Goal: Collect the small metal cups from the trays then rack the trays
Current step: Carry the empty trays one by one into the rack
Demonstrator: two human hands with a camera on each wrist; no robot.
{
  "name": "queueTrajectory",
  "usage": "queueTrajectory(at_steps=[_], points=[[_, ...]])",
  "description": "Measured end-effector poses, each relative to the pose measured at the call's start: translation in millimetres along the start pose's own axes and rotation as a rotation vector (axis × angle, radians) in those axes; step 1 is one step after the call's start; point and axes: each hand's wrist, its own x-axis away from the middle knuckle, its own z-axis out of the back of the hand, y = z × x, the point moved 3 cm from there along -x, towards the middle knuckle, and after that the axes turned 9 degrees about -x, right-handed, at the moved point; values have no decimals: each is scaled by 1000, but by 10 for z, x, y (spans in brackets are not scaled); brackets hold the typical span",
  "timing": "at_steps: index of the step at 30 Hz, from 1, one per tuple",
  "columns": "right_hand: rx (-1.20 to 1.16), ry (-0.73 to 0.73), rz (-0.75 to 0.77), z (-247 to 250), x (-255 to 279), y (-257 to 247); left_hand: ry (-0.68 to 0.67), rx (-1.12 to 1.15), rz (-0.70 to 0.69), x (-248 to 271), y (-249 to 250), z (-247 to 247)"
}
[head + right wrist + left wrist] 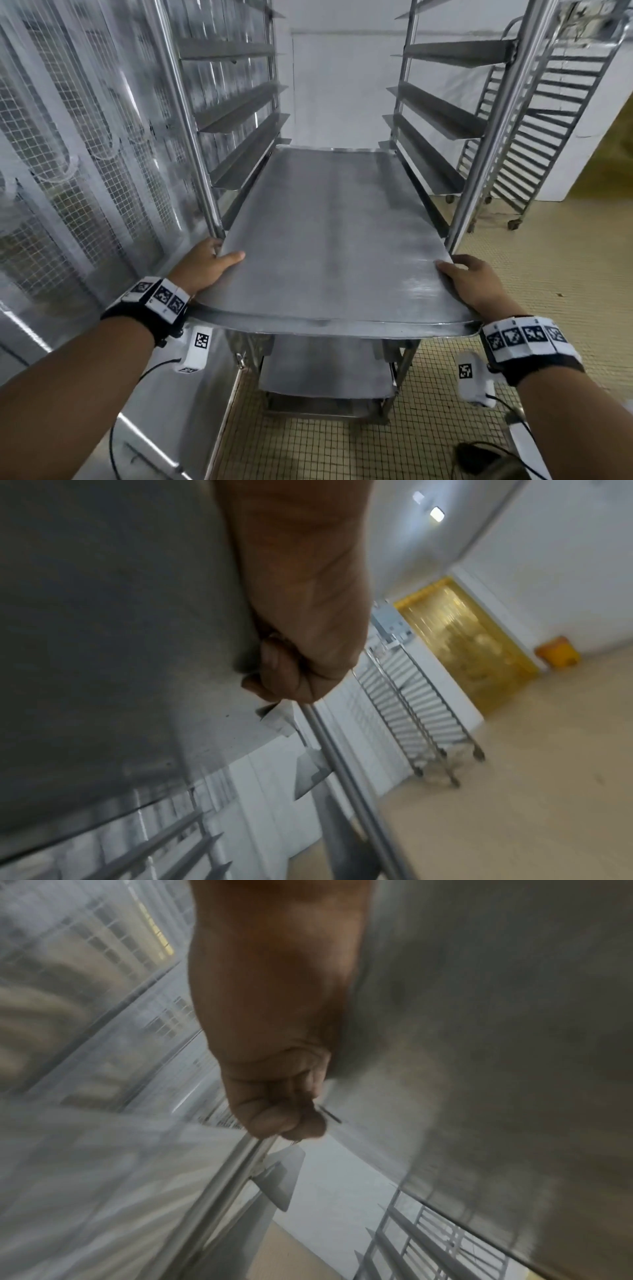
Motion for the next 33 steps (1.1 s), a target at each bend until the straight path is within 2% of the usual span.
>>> queueTrajectory(at_steps=[3,6,7,9,11,13,14,16,19,23,27,33], points=[[168,56,86,169,158,-35,-17,-227,-95,17,-98,170],[324,44,284,296,469,-169,-19,-320,-324,254,-20,326],[326,5,334,288,600,-231,-42,-294,-426,377,44,326],[337,-118,411,177,919,-389,-177,-349,-592,662,202,257],[421,-267,460,-32,1200,-471,-272,-501,-673,886,262,74],[531,-347,541,-266,1391,-422,-220,-519,-697,1006,271,-47],[551,-338,593,-341,1443,-347,-164,-477,-706,1049,247,-81],[499,-248,623,-399,1484,-202,-76,-393,-723,1122,152,-134],[396,-178,577,-416,1515,-125,22,-336,-742,1209,51,-179],[502,-122,706,-528,1552,-73,184,-322,-689,1313,-45,-227],[592,61,775,-562,1567,106,299,-491,-658,1412,-127,-442],[685,77,851,-638,1413,204,351,-676,-622,1253,-68,-590]])
